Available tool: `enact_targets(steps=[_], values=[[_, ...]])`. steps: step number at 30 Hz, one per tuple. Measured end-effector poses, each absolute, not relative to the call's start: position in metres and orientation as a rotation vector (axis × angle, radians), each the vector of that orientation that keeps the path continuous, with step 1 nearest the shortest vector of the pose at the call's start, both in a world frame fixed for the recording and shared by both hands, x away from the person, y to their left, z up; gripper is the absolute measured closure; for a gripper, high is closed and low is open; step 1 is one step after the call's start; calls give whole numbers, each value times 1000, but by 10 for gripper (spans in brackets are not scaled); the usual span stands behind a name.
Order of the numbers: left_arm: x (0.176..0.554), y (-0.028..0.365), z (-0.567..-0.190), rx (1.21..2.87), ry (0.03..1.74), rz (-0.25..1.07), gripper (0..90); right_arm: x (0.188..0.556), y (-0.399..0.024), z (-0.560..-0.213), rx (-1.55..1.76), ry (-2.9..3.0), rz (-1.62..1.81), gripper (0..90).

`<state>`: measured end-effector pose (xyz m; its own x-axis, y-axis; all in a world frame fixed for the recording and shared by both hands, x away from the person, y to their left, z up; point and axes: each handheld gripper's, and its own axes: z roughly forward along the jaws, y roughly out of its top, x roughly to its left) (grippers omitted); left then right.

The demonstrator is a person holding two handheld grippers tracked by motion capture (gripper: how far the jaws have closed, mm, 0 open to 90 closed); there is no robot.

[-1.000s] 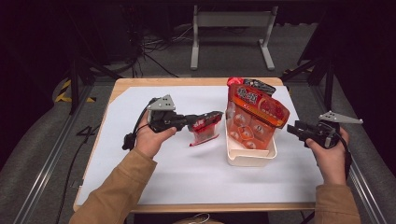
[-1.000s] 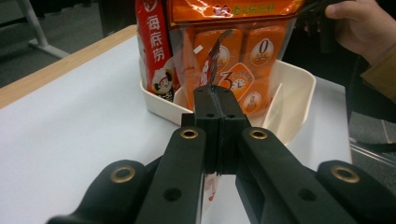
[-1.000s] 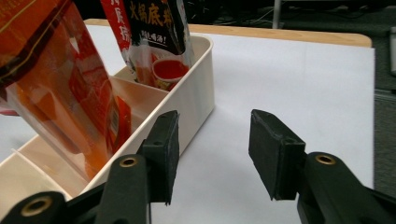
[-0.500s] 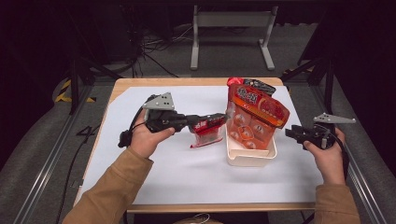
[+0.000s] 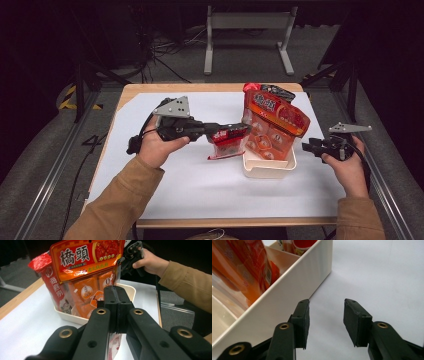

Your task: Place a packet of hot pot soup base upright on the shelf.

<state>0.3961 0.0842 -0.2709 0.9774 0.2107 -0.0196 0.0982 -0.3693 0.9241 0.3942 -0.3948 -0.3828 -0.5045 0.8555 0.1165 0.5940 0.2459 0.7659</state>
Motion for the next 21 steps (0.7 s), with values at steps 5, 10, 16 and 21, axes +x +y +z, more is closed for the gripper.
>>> enact_targets(steps=[5, 10, 16, 21], values=[[397, 77, -266, 1958, 184, 135, 900, 395, -394, -384, 1338, 2214, 1128, 550], [399, 69, -264, 1964, 159, 134, 900, 395, -395, -384, 1337, 2221, 1137, 543], [403, 59, -263, 1955, 147, 115, 900, 394, -396, -384, 1339, 2221, 1139, 540], [403, 49, -263, 1951, 136, 104, 900, 394, -397, -384, 1341, 2217, 1141, 540]])
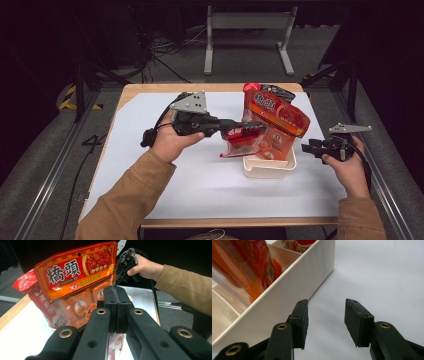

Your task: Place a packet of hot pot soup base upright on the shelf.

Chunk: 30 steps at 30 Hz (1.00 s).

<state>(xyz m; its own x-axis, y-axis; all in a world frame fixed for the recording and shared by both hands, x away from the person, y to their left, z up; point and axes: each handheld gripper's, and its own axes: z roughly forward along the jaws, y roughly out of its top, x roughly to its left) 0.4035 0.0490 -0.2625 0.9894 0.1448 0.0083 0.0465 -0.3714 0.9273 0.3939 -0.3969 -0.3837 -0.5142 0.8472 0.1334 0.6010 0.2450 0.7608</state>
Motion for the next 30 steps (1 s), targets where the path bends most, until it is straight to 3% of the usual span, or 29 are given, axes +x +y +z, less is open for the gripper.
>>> enact_targets(steps=[30], values=[[407, -7, -271, 1950, 55, 69, 900, 393, -402, -382, 1345, 2199, 1187, 532]])
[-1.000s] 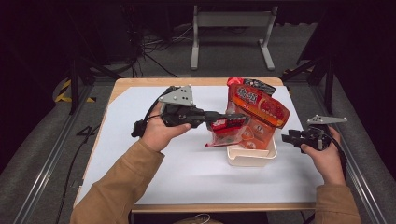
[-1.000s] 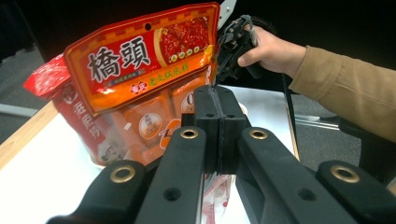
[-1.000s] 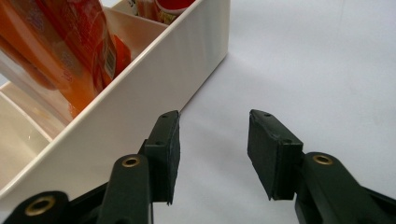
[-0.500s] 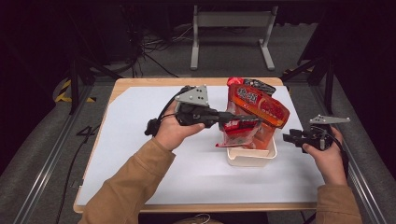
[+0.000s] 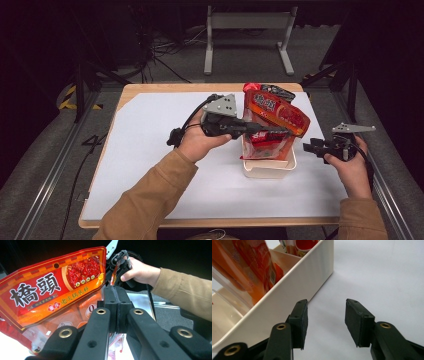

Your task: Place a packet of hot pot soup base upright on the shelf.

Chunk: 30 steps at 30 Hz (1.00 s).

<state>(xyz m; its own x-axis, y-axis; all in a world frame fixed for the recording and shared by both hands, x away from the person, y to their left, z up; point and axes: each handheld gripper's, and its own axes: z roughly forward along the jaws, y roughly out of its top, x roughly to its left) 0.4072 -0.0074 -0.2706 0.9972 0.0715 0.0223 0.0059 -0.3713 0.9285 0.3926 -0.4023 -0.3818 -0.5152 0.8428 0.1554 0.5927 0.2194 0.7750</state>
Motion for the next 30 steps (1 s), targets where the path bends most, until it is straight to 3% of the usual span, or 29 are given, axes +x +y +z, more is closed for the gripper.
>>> enact_targets(steps=[30], values=[[409, -41, -296, 1943, 9, 39, 900, 392, -405, -382, 1353, 2192, 1201, 521]])
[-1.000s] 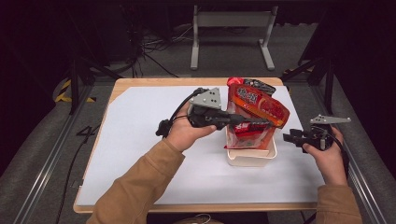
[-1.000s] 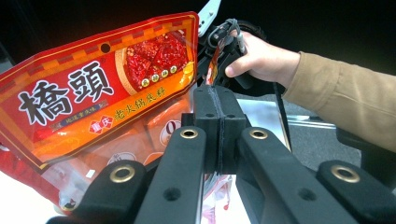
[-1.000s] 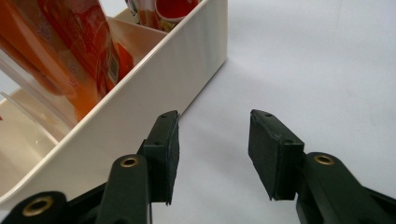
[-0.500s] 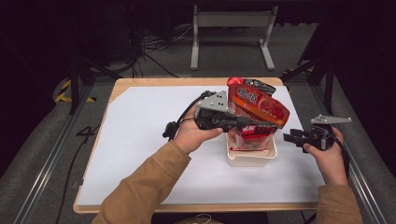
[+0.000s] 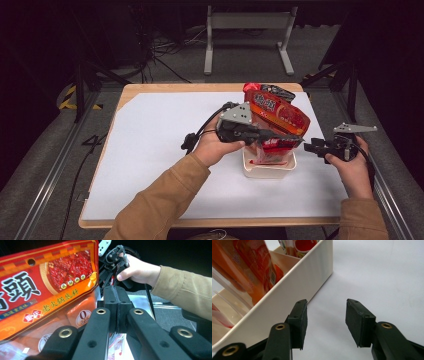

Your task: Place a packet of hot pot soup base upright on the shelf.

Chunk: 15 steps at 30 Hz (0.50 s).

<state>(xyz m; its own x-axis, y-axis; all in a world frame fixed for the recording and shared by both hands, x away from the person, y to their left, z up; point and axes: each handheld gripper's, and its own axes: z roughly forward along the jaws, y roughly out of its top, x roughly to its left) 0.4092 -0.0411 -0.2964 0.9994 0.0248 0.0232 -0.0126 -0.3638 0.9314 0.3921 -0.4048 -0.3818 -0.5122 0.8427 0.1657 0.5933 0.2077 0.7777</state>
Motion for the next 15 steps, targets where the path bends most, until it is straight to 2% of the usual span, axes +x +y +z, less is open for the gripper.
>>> enact_targets(steps=[15], values=[[412, -49, -319, 1958, 34, 11, 898, 392, -405, -382, 1362, 2191, 1207, 507]])
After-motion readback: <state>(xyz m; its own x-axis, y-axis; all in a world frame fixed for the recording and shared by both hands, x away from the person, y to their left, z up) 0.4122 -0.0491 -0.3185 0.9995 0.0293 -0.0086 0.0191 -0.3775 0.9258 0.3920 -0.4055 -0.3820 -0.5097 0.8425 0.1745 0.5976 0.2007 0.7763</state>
